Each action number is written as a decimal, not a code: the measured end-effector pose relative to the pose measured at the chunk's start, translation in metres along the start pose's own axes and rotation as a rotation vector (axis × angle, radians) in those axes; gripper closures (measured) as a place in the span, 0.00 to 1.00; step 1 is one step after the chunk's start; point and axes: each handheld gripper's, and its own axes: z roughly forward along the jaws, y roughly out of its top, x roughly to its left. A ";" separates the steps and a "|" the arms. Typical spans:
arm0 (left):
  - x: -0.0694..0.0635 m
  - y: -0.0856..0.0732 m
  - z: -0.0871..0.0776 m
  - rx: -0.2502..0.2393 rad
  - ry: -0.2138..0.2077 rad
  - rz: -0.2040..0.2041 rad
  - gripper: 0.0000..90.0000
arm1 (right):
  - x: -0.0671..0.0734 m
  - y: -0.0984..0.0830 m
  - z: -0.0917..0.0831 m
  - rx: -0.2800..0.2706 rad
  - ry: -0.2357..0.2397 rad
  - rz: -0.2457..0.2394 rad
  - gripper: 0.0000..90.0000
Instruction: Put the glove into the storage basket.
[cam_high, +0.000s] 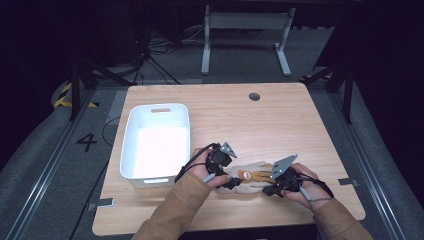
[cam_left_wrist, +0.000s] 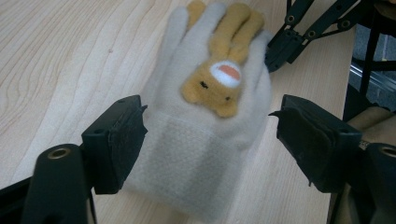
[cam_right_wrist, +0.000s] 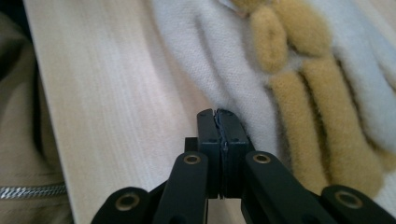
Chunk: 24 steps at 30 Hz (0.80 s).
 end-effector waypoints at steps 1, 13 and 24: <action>0.000 0.000 0.000 0.000 0.000 0.000 0.26 | 0.000 0.000 0.000 0.000 0.000 0.000 1.00; -0.001 0.001 0.002 -0.026 0.040 0.015 0.20 | -0.006 -0.003 -0.025 -0.103 0.024 0.043 1.00; 0.000 0.001 0.003 -0.025 0.061 0.029 0.21 | -0.025 -0.017 -0.055 -0.271 -0.146 0.215 0.97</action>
